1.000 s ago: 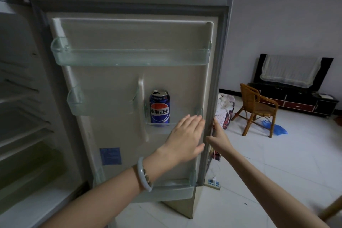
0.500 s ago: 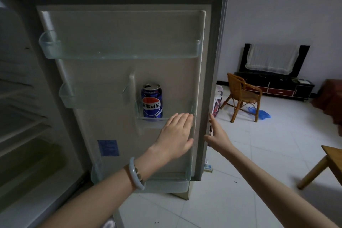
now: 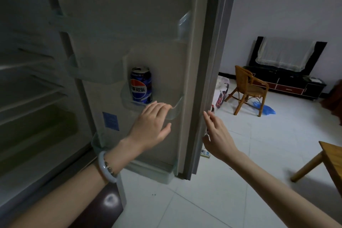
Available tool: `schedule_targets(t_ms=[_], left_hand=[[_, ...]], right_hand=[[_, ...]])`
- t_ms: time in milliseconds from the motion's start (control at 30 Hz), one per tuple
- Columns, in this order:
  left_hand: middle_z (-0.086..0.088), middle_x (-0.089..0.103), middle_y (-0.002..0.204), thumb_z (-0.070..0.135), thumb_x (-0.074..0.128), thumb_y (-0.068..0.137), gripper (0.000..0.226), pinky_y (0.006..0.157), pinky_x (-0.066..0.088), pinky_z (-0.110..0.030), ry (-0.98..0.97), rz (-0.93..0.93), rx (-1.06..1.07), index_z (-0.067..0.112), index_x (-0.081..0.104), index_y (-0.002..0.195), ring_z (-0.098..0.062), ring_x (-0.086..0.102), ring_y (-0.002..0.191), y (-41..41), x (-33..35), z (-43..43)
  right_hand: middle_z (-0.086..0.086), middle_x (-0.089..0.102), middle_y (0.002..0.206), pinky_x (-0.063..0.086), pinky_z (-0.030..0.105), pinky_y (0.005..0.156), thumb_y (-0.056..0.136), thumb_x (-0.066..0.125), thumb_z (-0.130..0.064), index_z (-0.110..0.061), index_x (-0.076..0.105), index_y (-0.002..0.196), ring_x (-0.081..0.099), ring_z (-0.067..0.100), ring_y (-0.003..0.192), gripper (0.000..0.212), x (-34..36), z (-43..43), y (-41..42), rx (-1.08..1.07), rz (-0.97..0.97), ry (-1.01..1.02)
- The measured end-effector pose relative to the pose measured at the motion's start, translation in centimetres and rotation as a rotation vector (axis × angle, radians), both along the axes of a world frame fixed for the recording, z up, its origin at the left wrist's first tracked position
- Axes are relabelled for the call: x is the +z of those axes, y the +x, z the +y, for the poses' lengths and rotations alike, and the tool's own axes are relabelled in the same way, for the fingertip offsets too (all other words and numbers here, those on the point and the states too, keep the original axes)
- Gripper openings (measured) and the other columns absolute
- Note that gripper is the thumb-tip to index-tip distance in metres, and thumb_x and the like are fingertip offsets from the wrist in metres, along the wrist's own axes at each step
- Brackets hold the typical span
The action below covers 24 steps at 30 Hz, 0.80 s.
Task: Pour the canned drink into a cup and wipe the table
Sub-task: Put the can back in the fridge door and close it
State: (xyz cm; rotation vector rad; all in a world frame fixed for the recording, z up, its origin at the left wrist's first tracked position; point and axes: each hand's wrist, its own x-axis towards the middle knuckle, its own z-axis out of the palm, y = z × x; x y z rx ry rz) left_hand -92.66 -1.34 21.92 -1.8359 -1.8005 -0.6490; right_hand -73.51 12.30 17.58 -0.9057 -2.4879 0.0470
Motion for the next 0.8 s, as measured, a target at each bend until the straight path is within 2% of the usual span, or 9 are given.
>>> schedule_targets(t_ms=[100, 200, 300, 400, 467, 600, 667, 800], left_hand=[[-0.010, 0.058, 0.121, 0.020, 0.066, 0.082, 0.046, 0.110, 0.025, -0.032, -0.001, -0.054, 0.064, 0.006, 0.050, 0.123, -0.026, 0.051, 0.119, 0.5, -0.1, -2.6], [-0.012, 0.054, 0.125, 0.019, 0.065, 0.083, 0.047, 0.110, 0.025, -0.031, -0.030, -0.090, 0.150, 0.005, 0.048, 0.125, -0.026, 0.047, 0.123, 1.1, -0.2, -5.6], [-0.011, 0.050, 0.131, 0.017, 0.063, 0.085, 0.049, 0.110, 0.026, -0.031, -0.032, -0.152, 0.242, 0.005, 0.045, 0.129, -0.025, 0.042, 0.128, 1.7, -0.3, -8.8], [-0.012, 0.048, 0.134, 0.013, 0.061, 0.086, 0.050, 0.108, 0.022, -0.026, -0.018, -0.187, 0.349, 0.004, 0.043, 0.131, -0.024, 0.038, 0.130, 2.4, -0.2, -12.3], [-0.015, 0.046, 0.138, 0.013, 0.061, 0.087, 0.053, 0.108, 0.022, -0.028, -0.023, -0.212, 0.434, 0.003, 0.041, 0.135, -0.026, 0.036, 0.132, 2.6, -0.1, -14.6], [-0.012, 0.021, 0.154, 0.019, 0.060, 0.088, 0.064, 0.115, 0.017, -0.038, 0.008, -0.346, 0.609, 0.007, 0.029, 0.143, -0.027, 0.018, 0.142, 3.4, -1.3, -19.5], [-0.007, 0.014, 0.156, 0.020, 0.061, 0.088, 0.066, 0.113, 0.014, -0.035, 0.052, -0.376, 0.613, 0.010, 0.027, 0.144, -0.022, 0.014, 0.142, 4.7, -2.0, -21.6], [0.001, 0.017, 0.155, 0.019, 0.059, 0.089, 0.066, 0.113, 0.013, -0.029, 0.084, -0.363, 0.572, 0.015, 0.025, 0.145, -0.009, 0.013, 0.141, 7.2, -2.5, -25.1]], right_hand=[[0.023, 0.022, 0.151, 0.043, 0.049, 0.101, 0.076, 0.061, 0.000, -0.007, 0.029, 0.145, 0.031, 0.041, 0.134, 0.076, -0.3, -1.1, 1.6, 0.079, -0.042, 0.087], [0.030, 0.028, 0.146, 0.047, 0.051, 0.092, 0.068, 0.065, 0.003, -0.005, 0.039, 0.140, 0.041, 0.047, 0.125, 0.077, -0.9, -2.7, 3.1, 0.153, -0.014, 0.105], [0.031, 0.027, 0.146, 0.046, 0.051, 0.092, 0.069, 0.064, 0.006, -0.004, 0.033, 0.141, 0.041, 0.047, 0.125, 0.079, -0.8, -4.6, 4.0, 0.238, 0.034, 0.098], [0.030, 0.026, 0.147, 0.043, 0.048, 0.100, 0.065, 0.061, 0.008, 0.003, 0.026, 0.142, 0.036, 0.043, 0.131, 0.085, -0.8, -6.3, 4.1, 0.376, 0.019, 0.162], [0.029, 0.023, 0.149, 0.041, 0.044, 0.102, 0.067, 0.056, 0.008, 0.001, 0.019, 0.144, 0.036, 0.041, 0.132, 0.086, -0.9, -7.8, 3.8, 0.480, 0.021, 0.175], [0.024, 0.017, 0.151, 0.038, 0.043, 0.106, 0.068, 0.054, 0.008, -0.005, 0.014, 0.145, 0.030, 0.036, 0.137, 0.088, -1.0, -11.4, 3.1, 0.689, 0.046, 0.229], [0.021, 0.018, 0.151, 0.035, 0.042, 0.108, 0.065, 0.058, 0.009, -0.005, 0.018, 0.145, 0.026, 0.032, 0.138, 0.090, -1.1, -13.2, 2.3, 0.764, 0.051, 0.245], [0.016, 0.018, 0.153, 0.035, 0.045, 0.109, 0.066, 0.059, 0.005, -0.008, 0.018, 0.146, 0.017, 0.027, 0.143, 0.090, -1.2, -16.5, -0.5, 0.898, -0.005, 0.267]])
